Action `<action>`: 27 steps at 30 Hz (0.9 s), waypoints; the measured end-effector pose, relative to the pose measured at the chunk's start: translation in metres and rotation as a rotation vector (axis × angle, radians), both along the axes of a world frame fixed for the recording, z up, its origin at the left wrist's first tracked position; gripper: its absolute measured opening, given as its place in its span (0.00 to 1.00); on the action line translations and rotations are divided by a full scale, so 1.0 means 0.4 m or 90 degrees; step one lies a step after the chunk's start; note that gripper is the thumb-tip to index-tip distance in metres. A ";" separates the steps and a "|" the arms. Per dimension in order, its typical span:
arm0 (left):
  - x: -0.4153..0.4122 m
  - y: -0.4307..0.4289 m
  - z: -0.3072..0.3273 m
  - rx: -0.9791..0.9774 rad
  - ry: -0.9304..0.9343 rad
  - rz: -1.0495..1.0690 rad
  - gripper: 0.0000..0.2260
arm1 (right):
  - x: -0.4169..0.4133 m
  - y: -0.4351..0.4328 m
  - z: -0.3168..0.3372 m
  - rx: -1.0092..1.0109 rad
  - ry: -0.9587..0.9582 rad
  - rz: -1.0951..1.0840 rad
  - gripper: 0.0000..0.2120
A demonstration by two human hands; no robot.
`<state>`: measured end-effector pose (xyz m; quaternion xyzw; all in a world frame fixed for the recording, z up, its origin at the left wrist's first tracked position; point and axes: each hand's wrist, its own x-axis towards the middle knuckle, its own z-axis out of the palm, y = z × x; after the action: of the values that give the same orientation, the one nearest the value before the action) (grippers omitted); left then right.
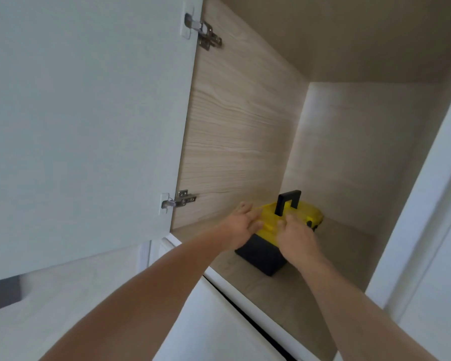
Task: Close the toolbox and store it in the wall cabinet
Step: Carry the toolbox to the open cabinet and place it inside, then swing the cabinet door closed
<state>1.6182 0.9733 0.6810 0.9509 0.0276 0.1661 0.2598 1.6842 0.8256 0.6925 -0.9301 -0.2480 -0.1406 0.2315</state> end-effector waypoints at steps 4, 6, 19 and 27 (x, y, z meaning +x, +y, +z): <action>-0.075 0.048 -0.021 -0.154 -0.146 0.089 0.26 | 0.072 0.054 0.067 0.061 -0.005 -0.071 0.26; -0.126 0.092 -0.021 -0.143 -0.184 0.125 0.25 | 0.099 0.091 0.081 0.046 -0.004 -0.067 0.24; -0.449 0.241 0.061 0.021 -0.158 0.173 0.27 | 0.087 0.189 0.075 -0.201 -0.002 0.028 0.16; -0.668 0.206 0.171 0.022 -0.172 0.256 0.25 | -0.354 0.264 0.158 -0.007 -0.045 0.317 0.18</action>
<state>1.3510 1.0558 0.7494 0.8997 0.1787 0.3404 0.2067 1.5427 0.9312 0.7557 -0.8360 -0.4785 -0.1100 0.2452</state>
